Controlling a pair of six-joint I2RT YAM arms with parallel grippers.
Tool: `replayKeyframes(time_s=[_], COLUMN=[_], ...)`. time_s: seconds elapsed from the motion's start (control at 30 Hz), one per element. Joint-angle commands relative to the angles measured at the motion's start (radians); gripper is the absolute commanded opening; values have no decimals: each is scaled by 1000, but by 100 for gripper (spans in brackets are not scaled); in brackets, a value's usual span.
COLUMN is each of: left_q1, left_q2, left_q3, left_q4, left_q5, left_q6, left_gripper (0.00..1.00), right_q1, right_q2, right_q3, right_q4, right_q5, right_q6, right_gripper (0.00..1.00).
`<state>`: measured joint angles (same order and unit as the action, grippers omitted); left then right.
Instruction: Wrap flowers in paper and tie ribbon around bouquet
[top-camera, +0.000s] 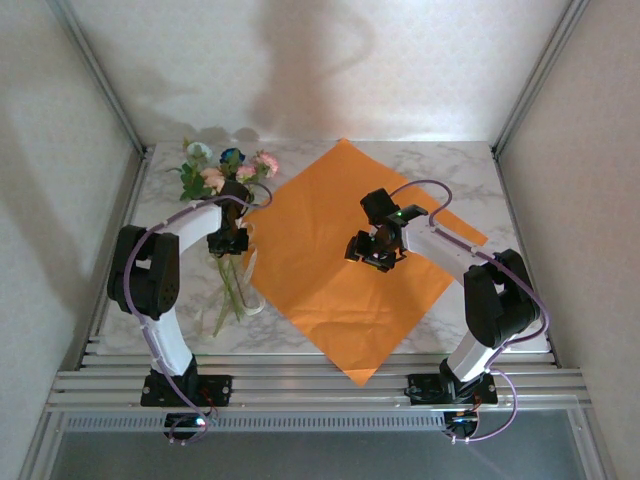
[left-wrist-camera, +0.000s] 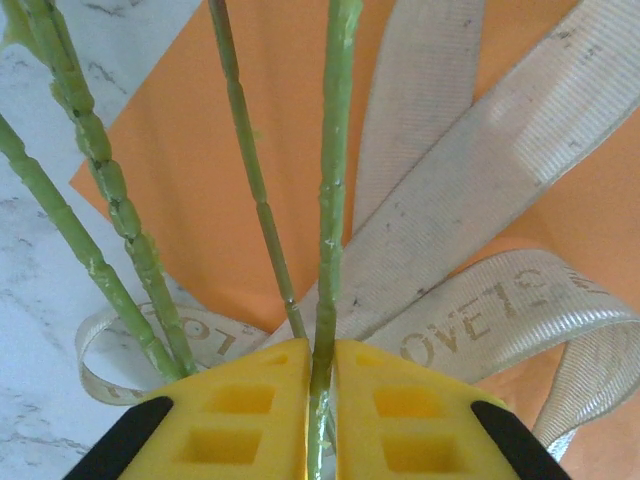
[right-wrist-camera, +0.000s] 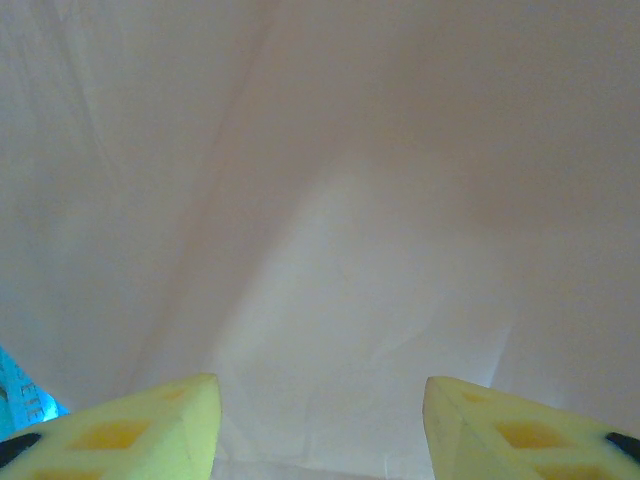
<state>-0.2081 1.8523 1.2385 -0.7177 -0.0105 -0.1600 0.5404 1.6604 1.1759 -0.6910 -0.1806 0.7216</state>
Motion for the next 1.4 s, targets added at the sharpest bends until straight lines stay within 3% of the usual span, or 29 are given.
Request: replayKeyframes(time_s=[0.0, 0.13, 0.23, 0.5, 1.1, 1.23, 1.37], left_q1=[2, 1, 1, 0, -37, -46, -121], left_q2=[-8, 2, 7, -17, -182, -204, -197], left_q3=[-17, -13, -13, 10, 193, 277, 332], left_q4=[-3, -2, 1, -10, -186, -187, -111], left_q5=[-5, -11, -15, -24, -110, -30, 64], left_q6=[2, 8, 7, 7, -58, -81, -122], left_gripper=[13, 14, 20, 0, 0, 0, 0], right_q1=[3, 3, 3, 3, 3, 3, 0], right_q2=[6, 0, -6, -17, -43, -58, -74], right_q3=[0, -5, -8, -9, -9, -13, -25], right_q4=[2, 2, 2, -3, -17, -30, -31], right_q5=[-2, -2, -1, 8, 58, 85, 99], right_q6=[12, 13, 15, 17, 23, 25, 28], right_gripper=[56, 56, 56, 56, 56, 55, 55])
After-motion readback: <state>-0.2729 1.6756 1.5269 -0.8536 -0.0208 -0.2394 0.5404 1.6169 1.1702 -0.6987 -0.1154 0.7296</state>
